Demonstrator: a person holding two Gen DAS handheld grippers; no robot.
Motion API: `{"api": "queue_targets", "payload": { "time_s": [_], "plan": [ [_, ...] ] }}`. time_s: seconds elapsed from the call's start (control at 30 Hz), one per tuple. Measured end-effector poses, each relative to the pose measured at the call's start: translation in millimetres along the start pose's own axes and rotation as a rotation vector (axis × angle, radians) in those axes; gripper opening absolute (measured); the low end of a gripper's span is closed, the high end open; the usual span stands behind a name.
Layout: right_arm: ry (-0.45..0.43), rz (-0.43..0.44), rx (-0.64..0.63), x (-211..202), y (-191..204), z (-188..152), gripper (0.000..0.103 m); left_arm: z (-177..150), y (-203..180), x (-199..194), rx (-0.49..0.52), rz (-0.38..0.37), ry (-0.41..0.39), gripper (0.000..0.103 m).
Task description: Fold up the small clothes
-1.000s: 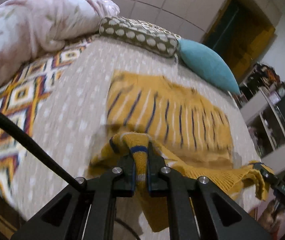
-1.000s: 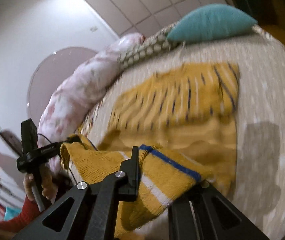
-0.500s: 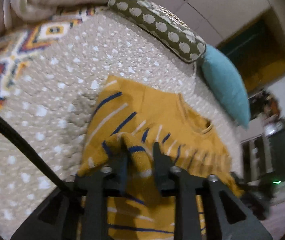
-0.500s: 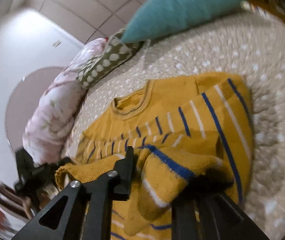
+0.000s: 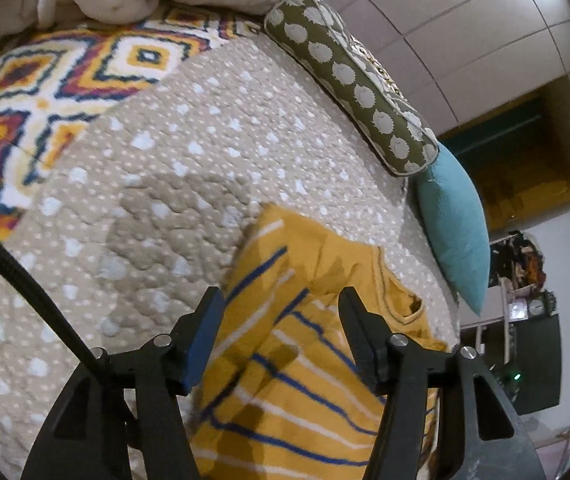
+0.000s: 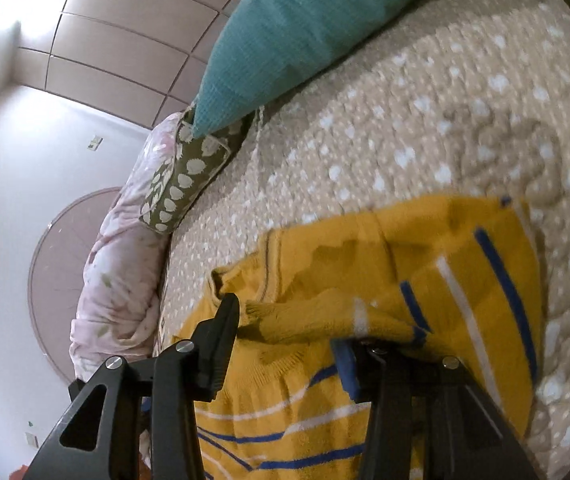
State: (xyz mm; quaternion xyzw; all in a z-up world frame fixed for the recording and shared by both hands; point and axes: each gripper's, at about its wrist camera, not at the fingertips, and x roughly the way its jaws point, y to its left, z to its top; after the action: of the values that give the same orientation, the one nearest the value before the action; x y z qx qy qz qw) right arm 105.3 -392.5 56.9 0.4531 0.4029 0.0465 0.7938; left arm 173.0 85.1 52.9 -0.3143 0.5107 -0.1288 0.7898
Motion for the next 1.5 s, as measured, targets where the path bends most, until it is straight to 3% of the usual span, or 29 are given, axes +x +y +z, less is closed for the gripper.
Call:
{"api": "queue_targets", "payload": {
  "time_s": [0.1,0.27,0.37,0.5,0.57,0.6,0.7,0.73,0.8,0.87,1.03,1.2,1.3,1.4,1.5],
  "plan": [
    [-0.013,0.035,0.048,-3,0,7,0.073,-9,1,-9,0.023,0.019,0.000,0.061],
    [-0.065,0.086,0.153,-24,-11,7,0.073,-28,-1,-22,0.079,0.058,0.009,0.061],
    [-0.099,0.031,0.084,-47,-5,-3,0.073,-41,-7,-25,0.149,0.099,0.009,0.062],
    [-0.061,-0.134,-0.164,-68,17,-40,0.073,-64,-12,-24,0.248,0.166,0.019,0.063],
    [-0.039,-0.205,-0.290,-74,22,-68,0.061,-75,-12,-20,0.287,0.185,0.028,0.063],
    [-0.017,-0.239,-0.345,-74,21,-83,0.051,-82,-12,-16,0.315,0.219,0.040,0.063],
    [0.028,-0.334,-0.405,-75,-1,-113,0.033,-93,-2,-7,0.347,0.309,0.058,0.063],
    [0.032,-0.362,-0.412,-75,-9,-117,0.026,-94,4,-6,0.341,0.330,0.063,0.071],
    [0.014,-0.402,-0.412,-84,-22,-118,0.023,-91,19,-12,0.291,0.309,0.067,0.075],
    [0.002,-0.475,-0.384,-94,-25,-113,0.029,-88,27,-23,0.248,0.288,0.059,0.075],
    [-0.104,-0.379,-0.406,-120,6,-100,0.030,-90,32,-55,0.248,0.280,-0.049,0.075],
    [-0.064,-0.398,-0.509,-61,51,-77,0.030,-94,22,-71,0.307,0.338,-0.180,0.075],
    [-0.031,-0.507,-0.562,-9,58,-59,0.030,-85,24,-75,0.313,0.350,-0.239,0.075],
    [0.074,-0.618,-0.503,43,40,-38,0.030,-71,31,-75,0.281,0.335,-0.255,0.075],
    [-0.015,-0.669,-0.519,36,69,-35,0.030,-58,42,-78,0.251,0.313,-0.276,0.075]
  ]
}}
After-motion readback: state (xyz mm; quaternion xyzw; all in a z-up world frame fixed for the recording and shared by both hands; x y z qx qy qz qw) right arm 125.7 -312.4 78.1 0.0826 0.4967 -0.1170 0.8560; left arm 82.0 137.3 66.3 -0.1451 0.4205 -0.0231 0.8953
